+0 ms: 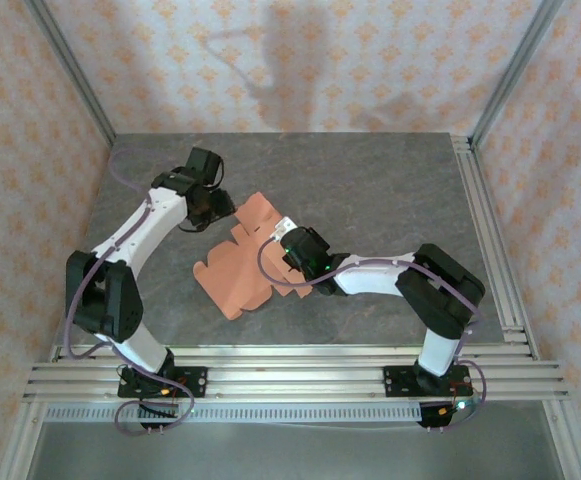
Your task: Fold the paper box
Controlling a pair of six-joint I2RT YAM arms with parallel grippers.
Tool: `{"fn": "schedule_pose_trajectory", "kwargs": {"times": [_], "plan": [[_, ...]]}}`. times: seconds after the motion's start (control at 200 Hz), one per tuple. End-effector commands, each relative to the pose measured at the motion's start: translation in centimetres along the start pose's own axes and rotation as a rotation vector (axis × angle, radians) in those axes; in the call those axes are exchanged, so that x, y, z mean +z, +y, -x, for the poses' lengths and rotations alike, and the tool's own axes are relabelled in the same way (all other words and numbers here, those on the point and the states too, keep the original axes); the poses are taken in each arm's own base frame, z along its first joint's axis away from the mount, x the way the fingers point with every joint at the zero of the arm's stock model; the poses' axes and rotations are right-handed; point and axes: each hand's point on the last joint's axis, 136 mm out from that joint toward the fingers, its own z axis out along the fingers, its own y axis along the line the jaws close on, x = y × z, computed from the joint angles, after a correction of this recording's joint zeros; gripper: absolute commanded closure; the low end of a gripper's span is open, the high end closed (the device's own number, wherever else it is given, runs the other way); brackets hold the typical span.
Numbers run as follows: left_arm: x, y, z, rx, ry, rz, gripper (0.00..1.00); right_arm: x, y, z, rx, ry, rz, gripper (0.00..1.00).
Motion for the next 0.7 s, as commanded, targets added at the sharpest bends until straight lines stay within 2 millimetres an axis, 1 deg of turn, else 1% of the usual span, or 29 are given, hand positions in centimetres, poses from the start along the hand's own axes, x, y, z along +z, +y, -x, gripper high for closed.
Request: {"fn": "schedule_pose_trajectory", "kwargs": {"times": [0.0,0.125,0.25,0.37,0.41,0.521,0.616,0.696], "plan": [[1.9,0.9,-0.2,-0.006,0.023,0.017,0.57,-0.2,-0.2,0.0,0.027,-0.006,0.002,1.00],[3.6,0.6,-0.4,-0.006,0.065,0.010,0.65,-0.3,-0.2,-0.1,0.028,-0.004,0.002,1.00],[5.6,0.7,-0.8,-0.006,0.103,0.032,0.66,-0.3,-0.4,0.0,0.028,-0.004,-0.005,1.00],[6.6,1.3,-0.7,0.008,0.116,0.083,0.66,-0.5,-0.5,0.2,0.033,-0.007,-0.008,1.00],[6.8,1.5,-0.6,0.014,0.117,0.098,0.66,-0.5,-0.5,0.3,0.033,-0.008,-0.007,1.00],[7.1,0.8,-0.8,0.022,0.145,0.073,0.67,-0.4,-0.5,0.1,0.030,-0.002,-0.008,1.00],[6.7,0.6,-1.0,0.043,0.148,0.075,0.67,-0.3,-0.5,0.2,0.029,-0.001,-0.009,1.00],[6.3,0.0,-1.5,0.048,0.164,0.041,0.67,-0.2,-0.4,0.2,0.029,-0.001,-0.010,1.00]]}}
